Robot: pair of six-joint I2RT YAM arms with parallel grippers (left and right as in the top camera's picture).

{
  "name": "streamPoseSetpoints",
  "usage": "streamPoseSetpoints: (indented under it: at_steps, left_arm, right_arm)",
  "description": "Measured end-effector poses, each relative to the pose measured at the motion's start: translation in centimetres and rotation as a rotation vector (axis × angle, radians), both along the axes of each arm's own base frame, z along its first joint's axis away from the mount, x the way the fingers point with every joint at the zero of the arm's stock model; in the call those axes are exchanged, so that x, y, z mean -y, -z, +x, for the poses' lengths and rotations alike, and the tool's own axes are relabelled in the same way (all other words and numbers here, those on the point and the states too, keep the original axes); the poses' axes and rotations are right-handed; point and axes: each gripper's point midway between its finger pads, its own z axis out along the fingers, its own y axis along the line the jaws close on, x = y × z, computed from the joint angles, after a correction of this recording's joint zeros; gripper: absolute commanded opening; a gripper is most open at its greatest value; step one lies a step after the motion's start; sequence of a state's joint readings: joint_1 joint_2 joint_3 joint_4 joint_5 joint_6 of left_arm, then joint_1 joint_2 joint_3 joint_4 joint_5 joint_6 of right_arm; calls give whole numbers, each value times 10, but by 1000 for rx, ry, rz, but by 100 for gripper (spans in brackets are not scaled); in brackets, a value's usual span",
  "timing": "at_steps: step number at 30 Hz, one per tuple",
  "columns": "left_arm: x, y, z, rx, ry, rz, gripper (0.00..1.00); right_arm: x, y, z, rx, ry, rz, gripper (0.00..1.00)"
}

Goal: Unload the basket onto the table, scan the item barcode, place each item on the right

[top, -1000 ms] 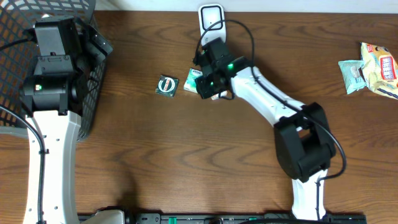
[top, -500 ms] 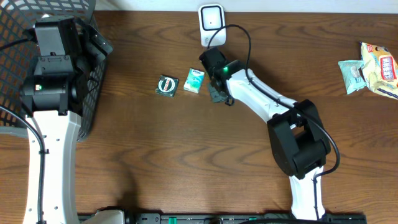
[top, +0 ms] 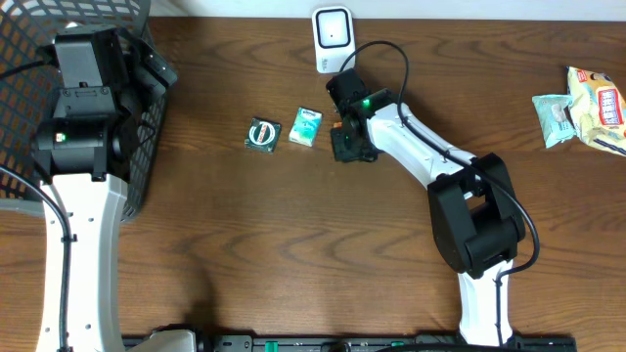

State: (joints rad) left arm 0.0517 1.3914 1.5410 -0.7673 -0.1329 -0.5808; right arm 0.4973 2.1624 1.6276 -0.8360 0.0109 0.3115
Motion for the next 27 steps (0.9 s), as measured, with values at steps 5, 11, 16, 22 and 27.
streamPoseSetpoints:
  at_steps: [5, 11, 16, 22, 27]
  left_arm:
    - [0, 0, 0, 0, 0, 0, 98]
    - [0, 0, 0, 0, 0, 0, 98]
    - [0, 0, 0, 0, 0, 0, 97]
    - [0, 0, 0, 0, 0, 0, 98]
    - [0, 0, 0, 0, 0, 0, 98]
  right_arm:
    - [-7, 6, -10, -32, -5, 28, 28]
    - [14, 17, -9, 6, 59, -60, 29]
    - [22, 17, 9, 89, 103, -62, 29]
    - [21, 14, 34, 192, 131, -27, 28]
    - [13, 4, 56, 292, 82, 0, 33]
